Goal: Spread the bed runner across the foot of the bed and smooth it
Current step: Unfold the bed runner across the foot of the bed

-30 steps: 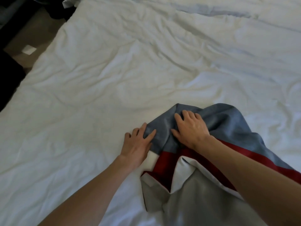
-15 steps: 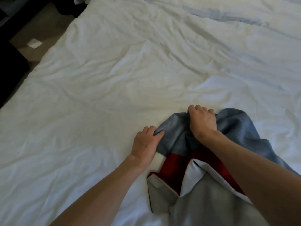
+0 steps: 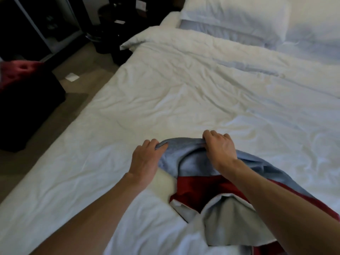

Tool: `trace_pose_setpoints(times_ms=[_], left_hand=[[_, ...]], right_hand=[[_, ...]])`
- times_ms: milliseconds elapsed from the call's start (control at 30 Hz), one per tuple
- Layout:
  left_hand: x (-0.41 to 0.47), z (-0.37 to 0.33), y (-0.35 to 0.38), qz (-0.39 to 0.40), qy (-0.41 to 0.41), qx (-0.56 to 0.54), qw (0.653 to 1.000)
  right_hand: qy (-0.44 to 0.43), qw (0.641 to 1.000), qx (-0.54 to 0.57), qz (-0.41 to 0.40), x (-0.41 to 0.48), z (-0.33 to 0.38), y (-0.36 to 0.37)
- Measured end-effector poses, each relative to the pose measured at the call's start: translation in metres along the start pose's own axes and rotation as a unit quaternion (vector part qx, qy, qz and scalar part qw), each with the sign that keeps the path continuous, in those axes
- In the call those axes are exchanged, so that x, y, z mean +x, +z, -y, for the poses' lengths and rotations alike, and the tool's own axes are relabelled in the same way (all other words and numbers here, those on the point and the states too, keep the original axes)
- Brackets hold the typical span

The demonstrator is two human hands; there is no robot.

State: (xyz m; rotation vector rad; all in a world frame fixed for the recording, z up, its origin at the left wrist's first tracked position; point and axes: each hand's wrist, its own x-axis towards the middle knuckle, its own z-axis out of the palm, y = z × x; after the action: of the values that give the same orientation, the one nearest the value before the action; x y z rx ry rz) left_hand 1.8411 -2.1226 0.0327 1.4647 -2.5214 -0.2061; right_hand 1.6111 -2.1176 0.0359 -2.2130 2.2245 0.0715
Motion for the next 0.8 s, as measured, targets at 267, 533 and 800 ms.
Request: trace_pose_setpoints(times_ms=[267, 533, 800], left_hand=[[-0.064, 0.041, -0.062, -0.015, -0.012, 0.052, 0.998], [-0.140, 0.047, -0.102, -0.005, -0.083, 0.034, 0.996], [-0.199, 0.064, -0.133, -0.005, -0.129, 0.048, 0.990]], right_hand=[[-0.054, 0.998, 0.015, -0.019, -0.027, 0.074, -0.042], [-0.114, 0.993, 0.024, -0.038, -0.062, 0.127, -0.054], [-0.172, 0.983, 0.043, -0.038, -0.085, 0.178, -0.068]])
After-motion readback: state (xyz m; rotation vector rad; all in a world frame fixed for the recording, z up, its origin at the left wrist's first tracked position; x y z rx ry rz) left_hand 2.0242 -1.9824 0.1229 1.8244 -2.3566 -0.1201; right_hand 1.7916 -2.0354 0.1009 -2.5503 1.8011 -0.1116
